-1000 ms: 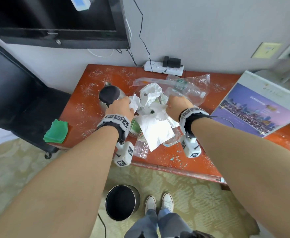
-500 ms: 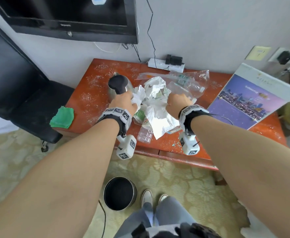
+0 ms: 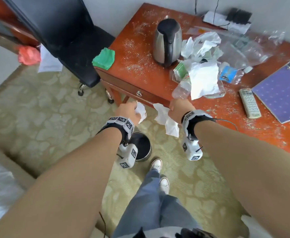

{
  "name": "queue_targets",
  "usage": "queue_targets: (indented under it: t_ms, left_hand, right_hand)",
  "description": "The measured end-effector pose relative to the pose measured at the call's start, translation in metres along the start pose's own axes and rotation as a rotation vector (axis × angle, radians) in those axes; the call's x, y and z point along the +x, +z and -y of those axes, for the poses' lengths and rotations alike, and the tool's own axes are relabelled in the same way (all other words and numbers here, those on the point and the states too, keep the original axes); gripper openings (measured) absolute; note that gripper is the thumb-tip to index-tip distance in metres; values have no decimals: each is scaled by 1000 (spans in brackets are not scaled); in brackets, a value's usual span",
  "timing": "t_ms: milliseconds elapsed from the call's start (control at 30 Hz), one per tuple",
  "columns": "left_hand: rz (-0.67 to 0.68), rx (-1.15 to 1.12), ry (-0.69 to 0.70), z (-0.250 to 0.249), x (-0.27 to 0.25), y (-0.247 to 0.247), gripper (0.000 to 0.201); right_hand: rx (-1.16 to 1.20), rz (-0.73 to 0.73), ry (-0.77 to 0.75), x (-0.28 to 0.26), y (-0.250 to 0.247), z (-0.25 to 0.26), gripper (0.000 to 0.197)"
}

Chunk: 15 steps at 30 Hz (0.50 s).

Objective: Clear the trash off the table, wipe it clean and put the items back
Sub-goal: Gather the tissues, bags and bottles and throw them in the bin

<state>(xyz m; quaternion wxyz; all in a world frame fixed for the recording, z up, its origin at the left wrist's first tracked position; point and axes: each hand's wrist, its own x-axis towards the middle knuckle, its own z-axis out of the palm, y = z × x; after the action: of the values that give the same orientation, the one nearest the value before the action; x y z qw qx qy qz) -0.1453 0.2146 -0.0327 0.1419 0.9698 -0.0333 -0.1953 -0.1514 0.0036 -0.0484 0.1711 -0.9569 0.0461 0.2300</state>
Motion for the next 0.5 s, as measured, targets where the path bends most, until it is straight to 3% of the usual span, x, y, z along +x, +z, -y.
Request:
queue_targets:
  t_ms: [100, 167, 233, 333, 500]
  left_hand:
    - [24, -21, -54, 40, -10, 26, 22]
    - [50, -35, -100, 63, -5, 47, 12]
    - [58, -19, -136, 86, 11, 75, 18]
    - [99, -42, -197, 121, 48, 137, 28]
    - [219, -100, -255, 175, 95, 262, 38]
  right_hand:
    - [-25, 92, -33, 1, 44, 16, 20]
    - [-28, 117, -37, 8, 72, 23, 19]
    - [-28, 122, -13, 22, 104, 24, 18]
    - [-44, 135, 56, 53, 165, 16, 12]
    - [-46, 195, 167, 101, 278, -6, 20]
